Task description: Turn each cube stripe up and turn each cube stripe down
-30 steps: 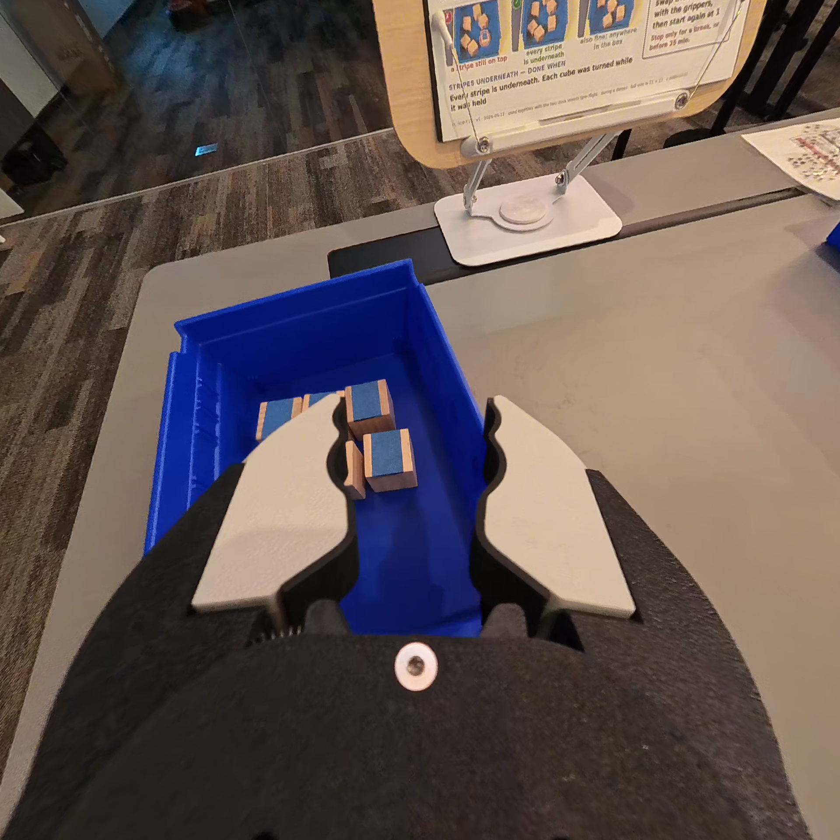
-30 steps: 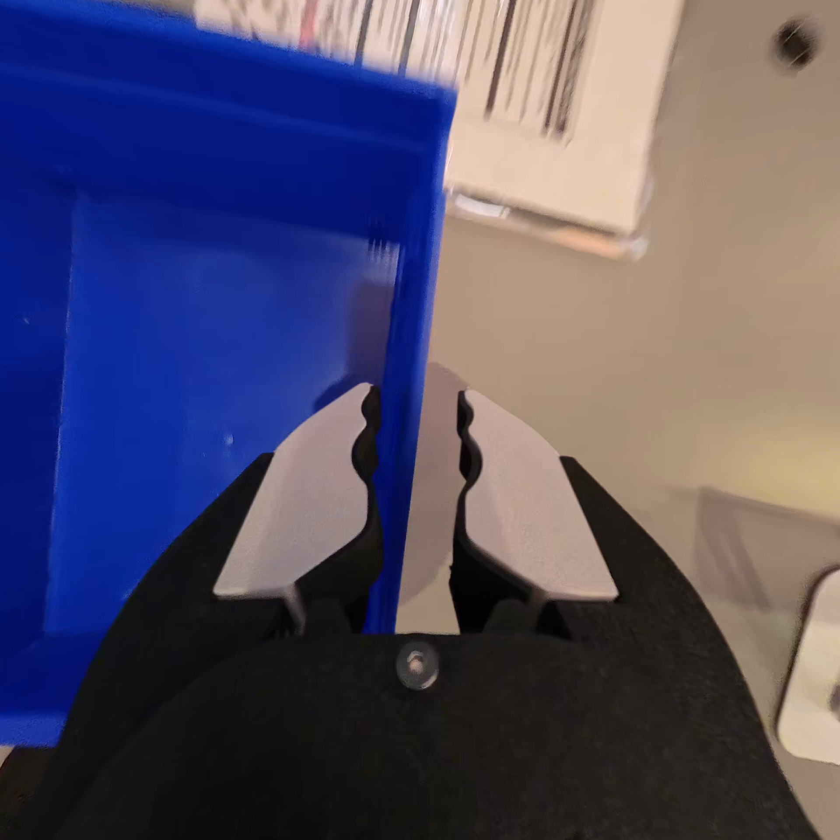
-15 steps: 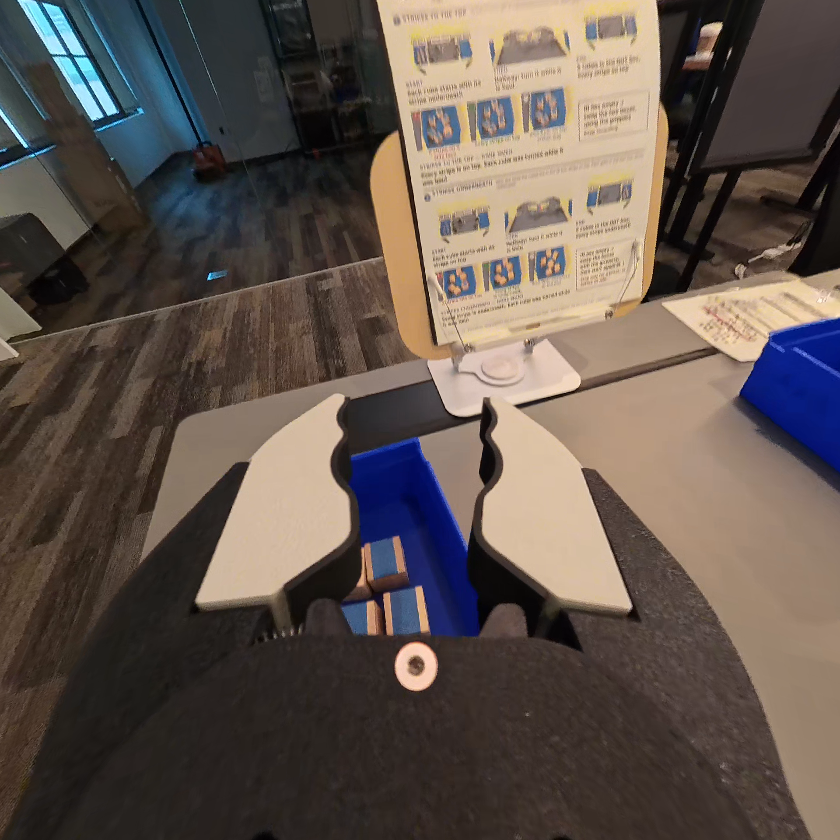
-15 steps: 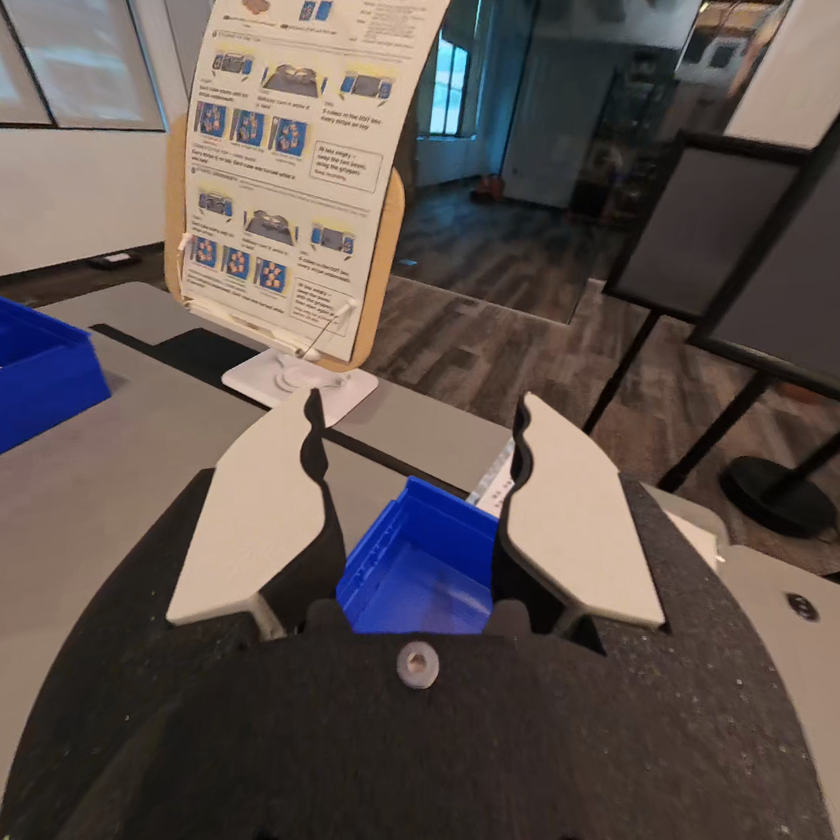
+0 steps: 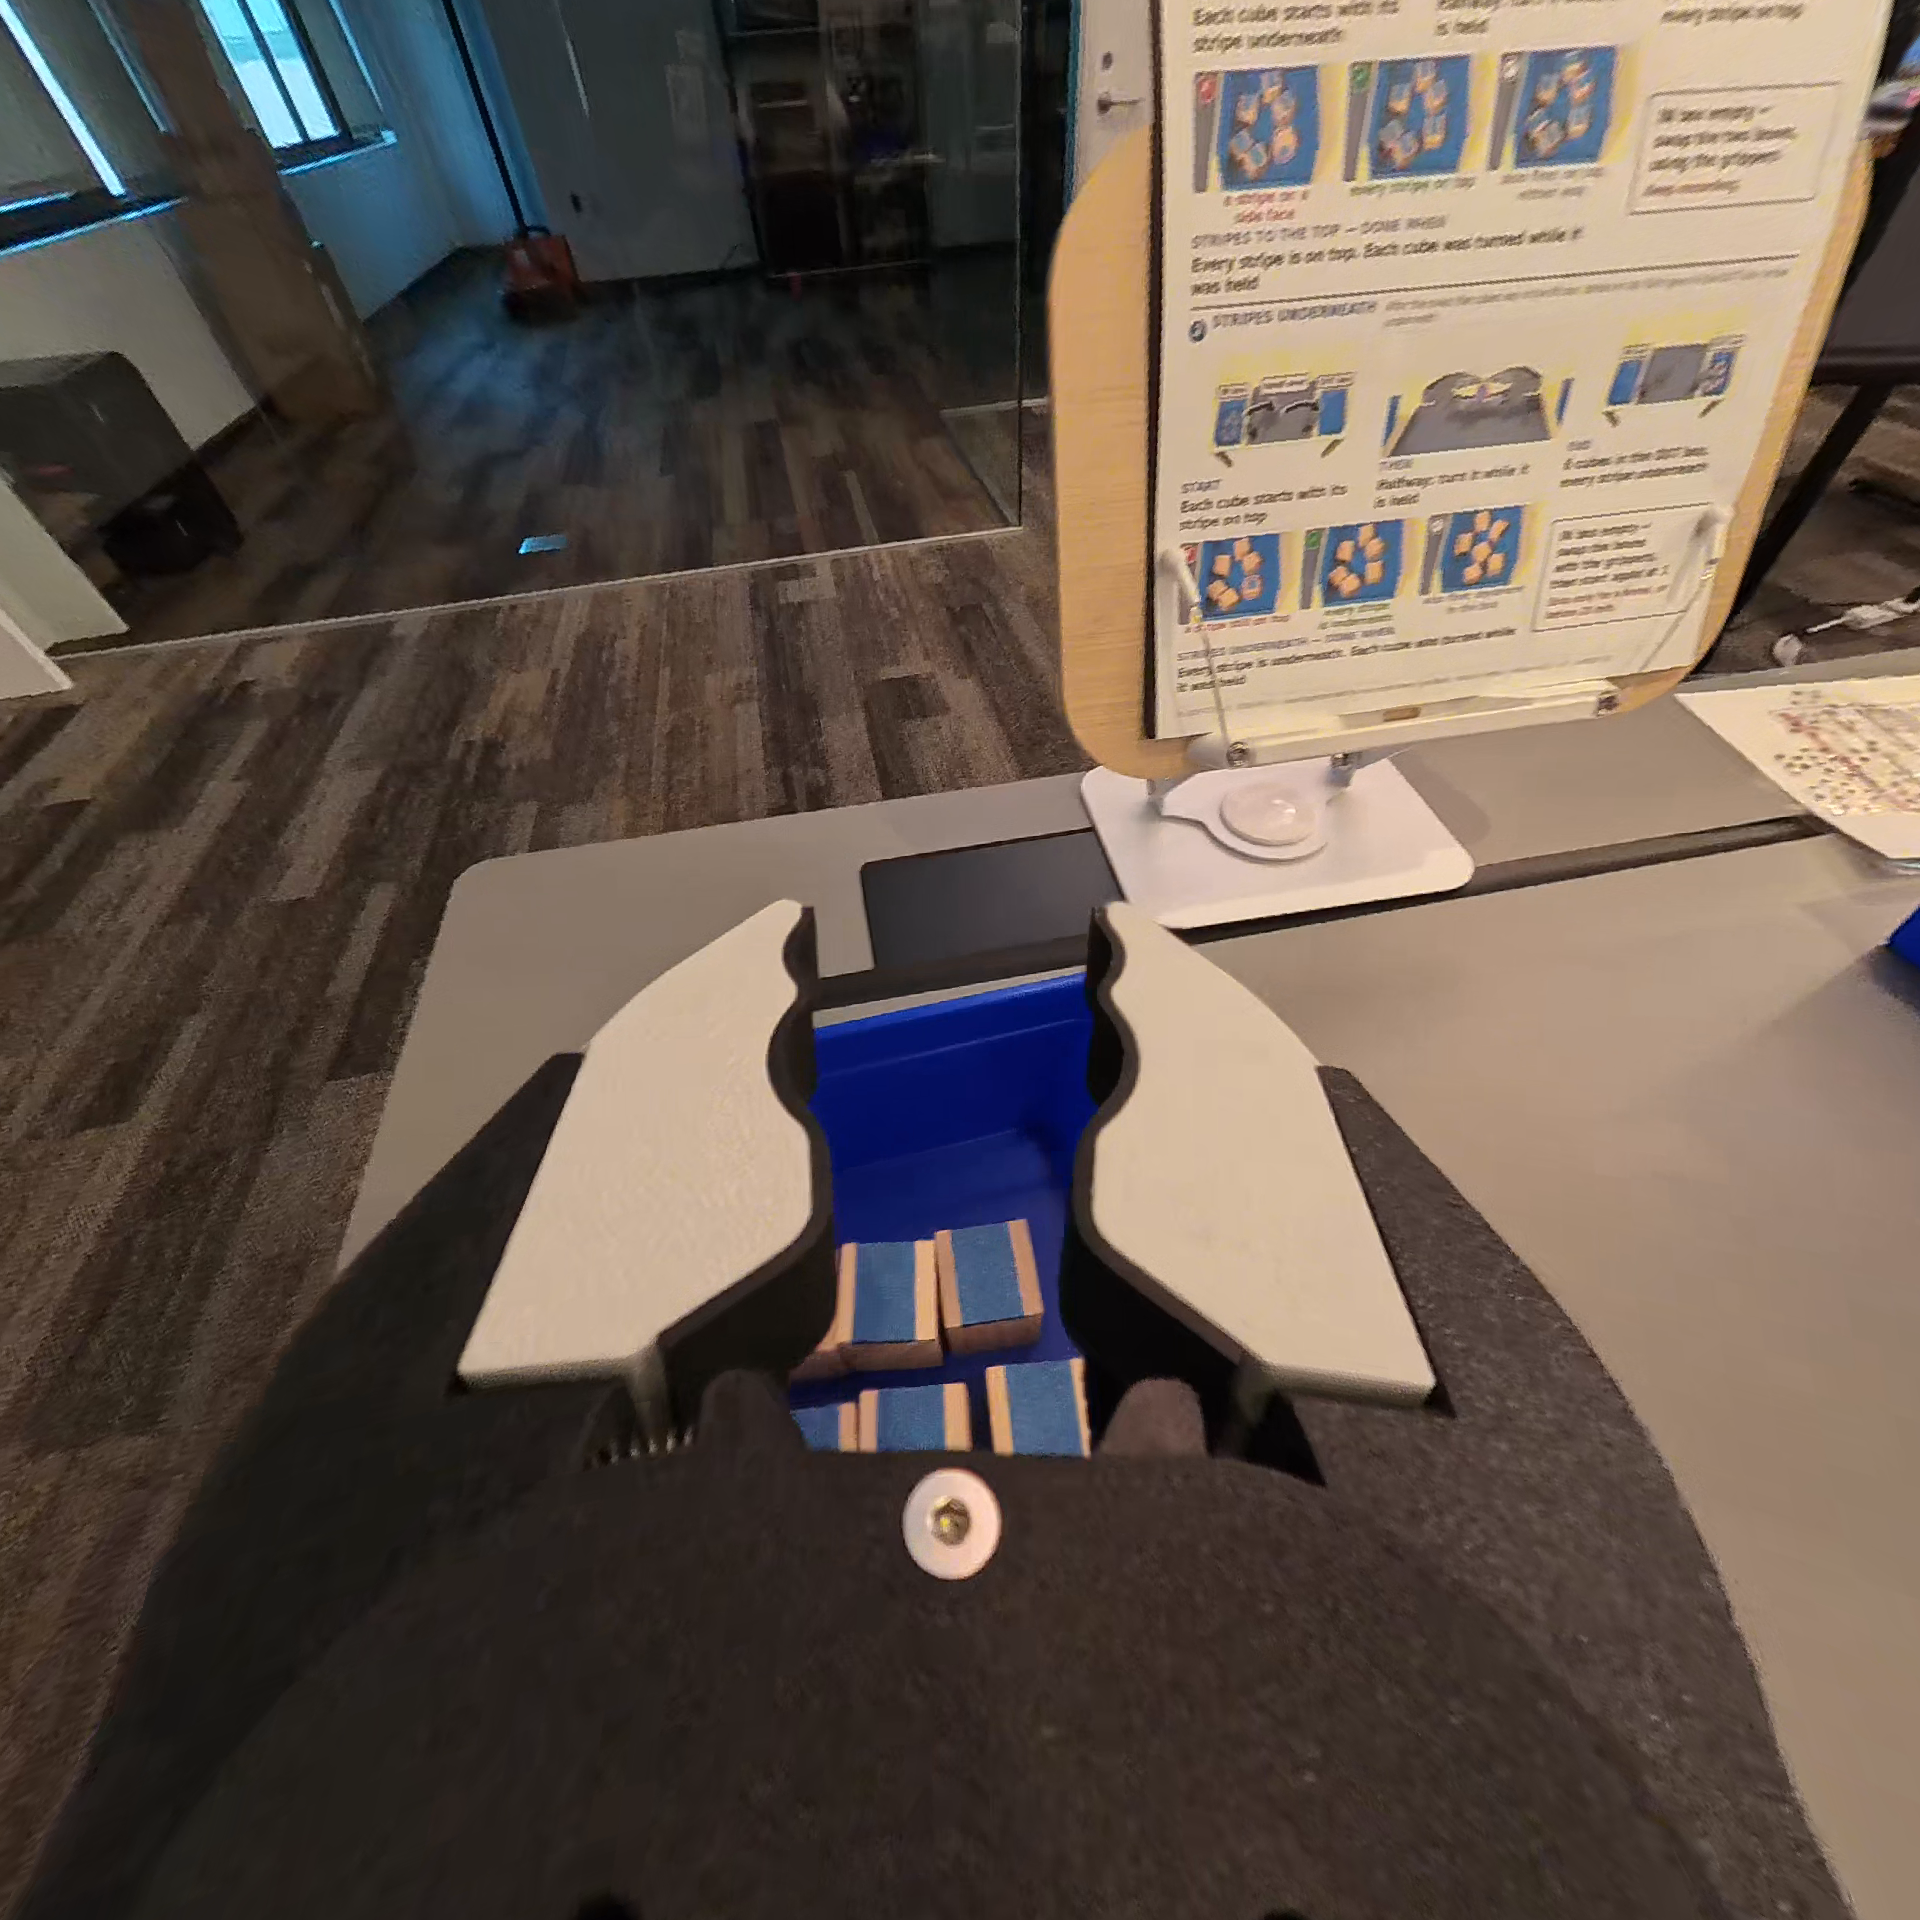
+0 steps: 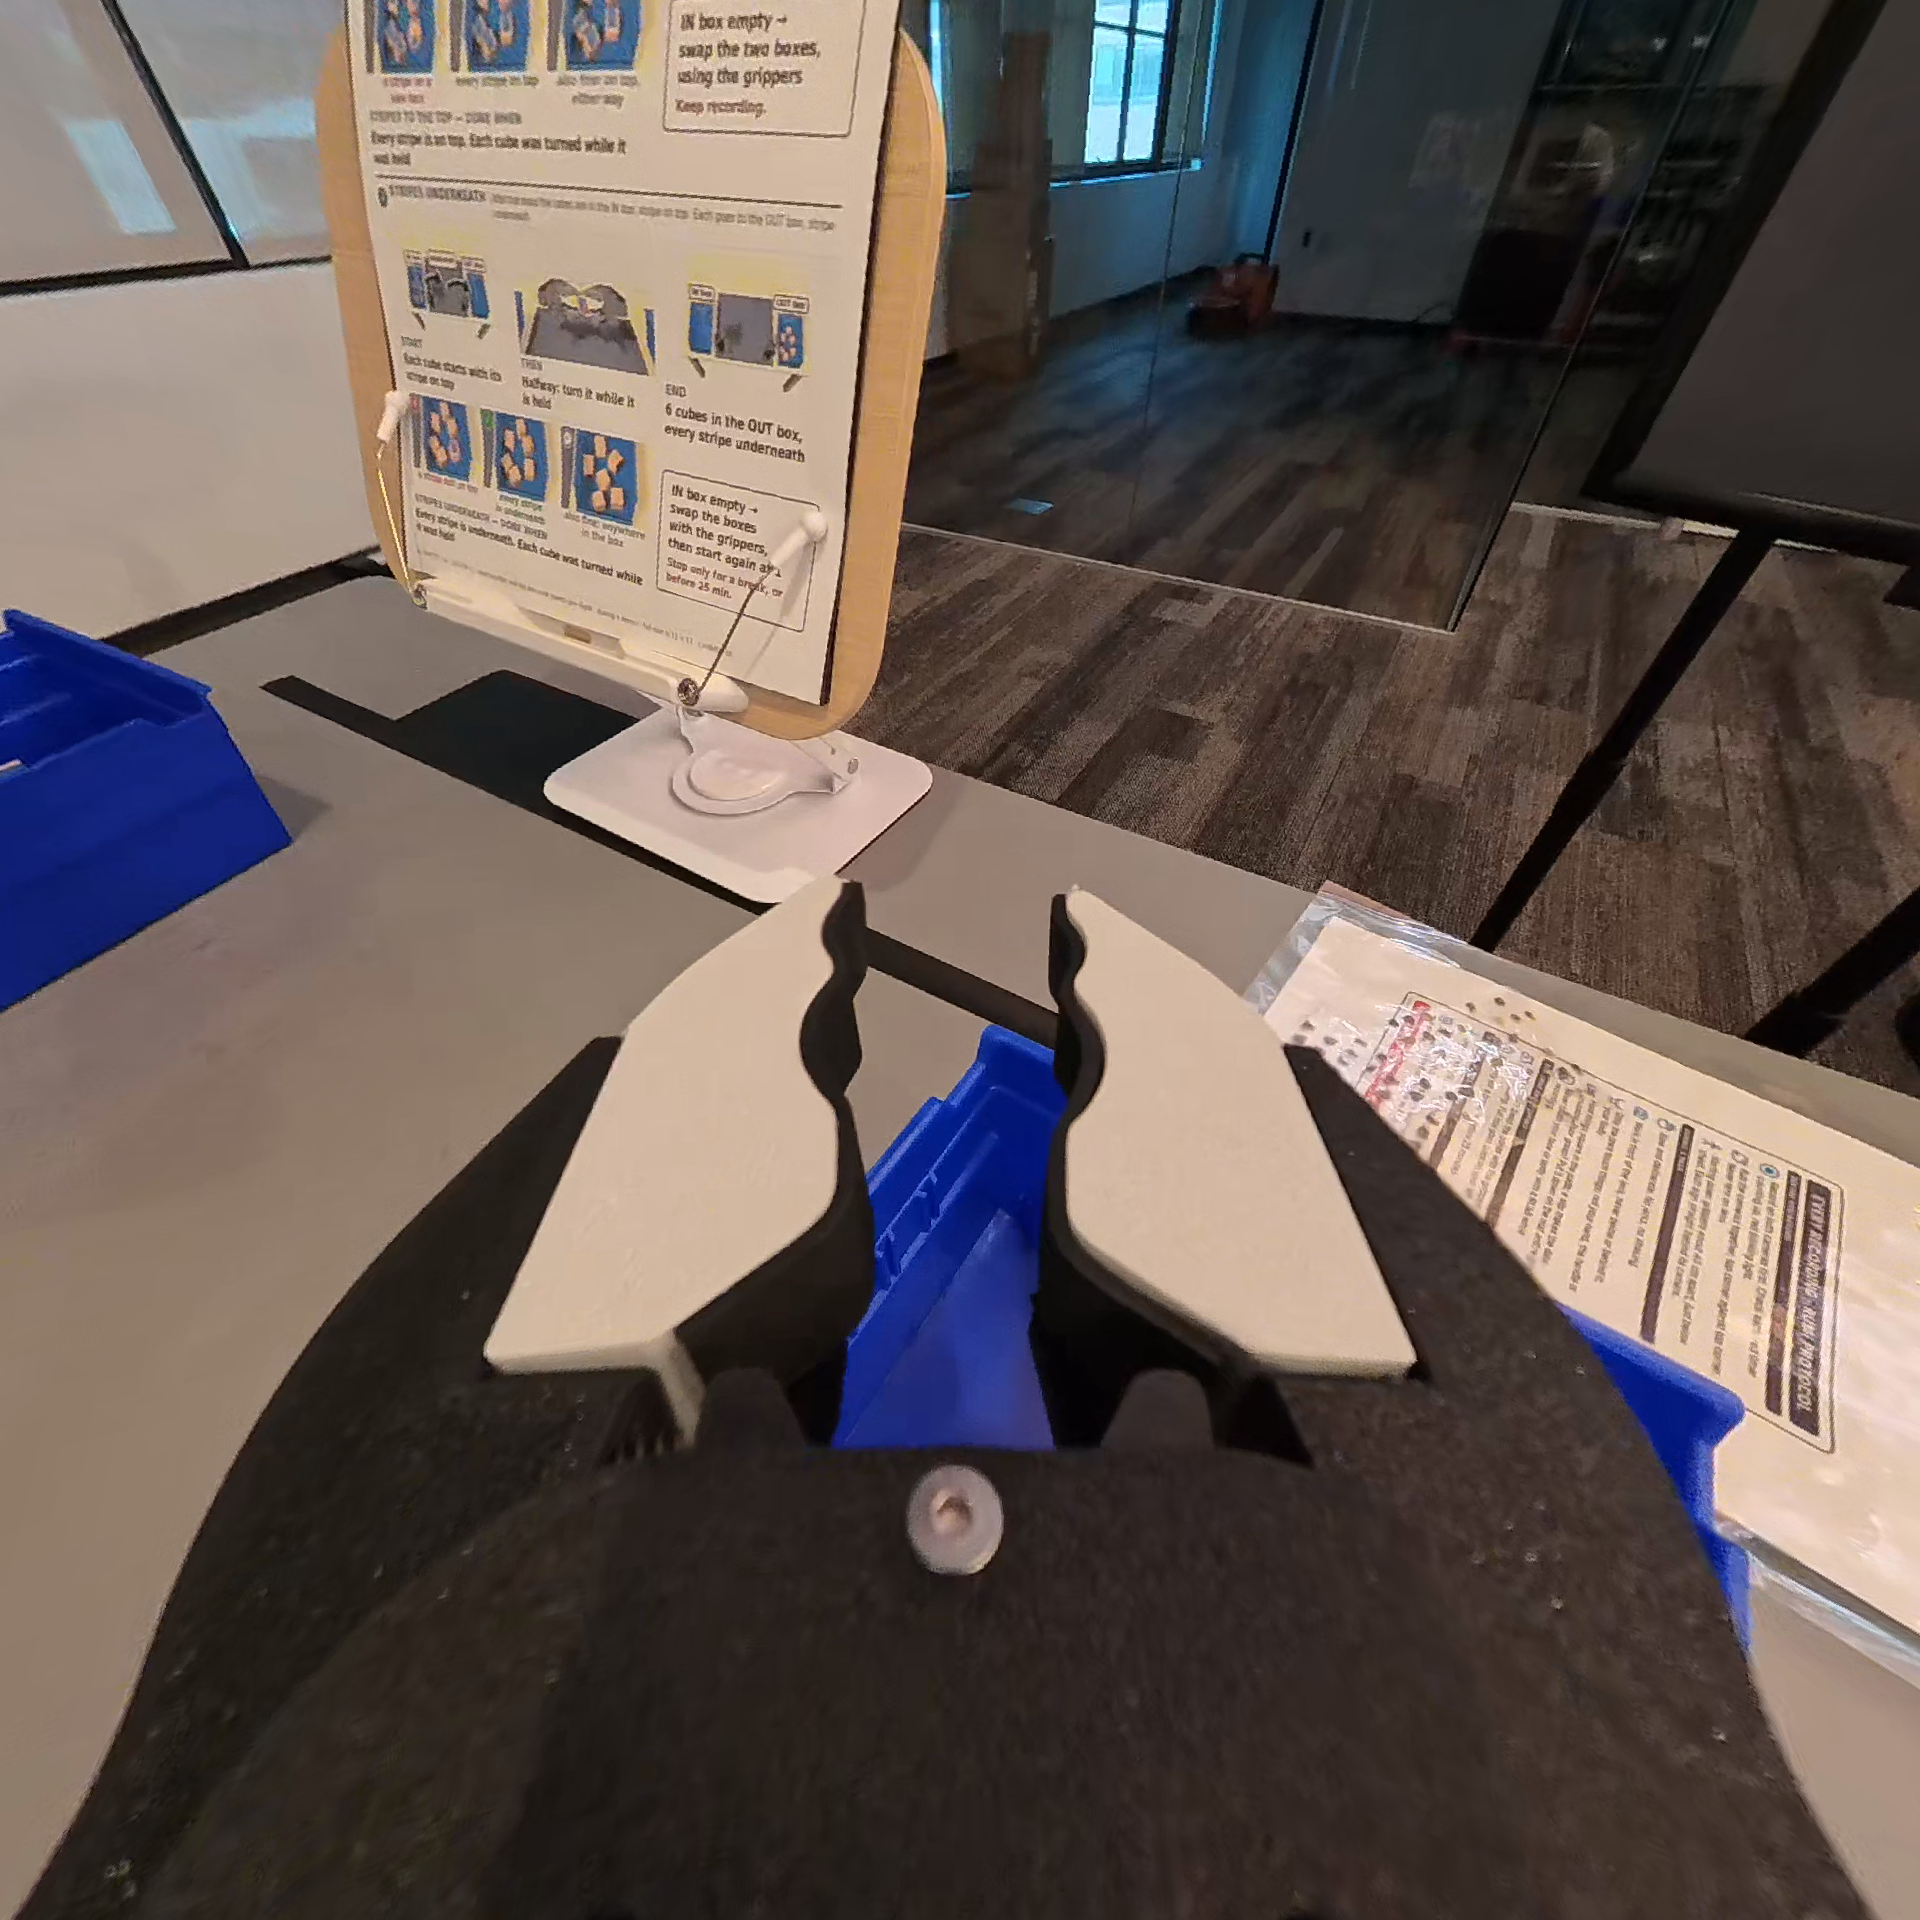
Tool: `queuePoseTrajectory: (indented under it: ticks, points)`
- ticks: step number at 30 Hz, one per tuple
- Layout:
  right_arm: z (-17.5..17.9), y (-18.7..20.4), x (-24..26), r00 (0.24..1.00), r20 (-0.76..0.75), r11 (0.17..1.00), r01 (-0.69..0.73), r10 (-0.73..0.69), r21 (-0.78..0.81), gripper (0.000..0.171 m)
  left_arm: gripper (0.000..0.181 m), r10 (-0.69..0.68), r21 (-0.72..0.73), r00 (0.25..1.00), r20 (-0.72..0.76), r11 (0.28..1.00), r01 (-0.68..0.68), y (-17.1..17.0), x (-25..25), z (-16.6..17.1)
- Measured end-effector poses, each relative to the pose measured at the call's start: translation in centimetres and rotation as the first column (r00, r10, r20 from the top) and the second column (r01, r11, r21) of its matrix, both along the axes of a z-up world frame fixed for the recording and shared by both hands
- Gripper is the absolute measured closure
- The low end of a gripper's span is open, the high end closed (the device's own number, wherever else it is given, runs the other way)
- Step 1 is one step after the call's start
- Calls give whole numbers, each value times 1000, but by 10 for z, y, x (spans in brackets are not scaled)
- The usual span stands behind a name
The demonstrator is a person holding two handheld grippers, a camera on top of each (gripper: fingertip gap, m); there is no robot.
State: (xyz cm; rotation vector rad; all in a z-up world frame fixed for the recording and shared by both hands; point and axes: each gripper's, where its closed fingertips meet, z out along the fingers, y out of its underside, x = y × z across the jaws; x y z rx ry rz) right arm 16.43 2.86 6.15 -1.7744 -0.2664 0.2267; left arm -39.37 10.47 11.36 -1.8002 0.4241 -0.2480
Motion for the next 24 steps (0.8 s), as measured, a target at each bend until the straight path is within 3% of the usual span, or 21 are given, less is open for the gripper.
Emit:
queuePoseTrajectory:
  ticks: [2,11,24]
  points:
    - [1,0,2,1000,-15,1000,5,-5,-5,138,139,15,3,1000,-11,1000,-14,2,-9,-1]
    - [13,-4,-2,990,-141,1000,-9,12,23,143,142,24,7,999,-32,1000,-23,1,-9,-1]
    - [44,-13,23,978,-105,969,197,-183,152,130,143,-18,20,999,-29,1000,19,1,11,2]
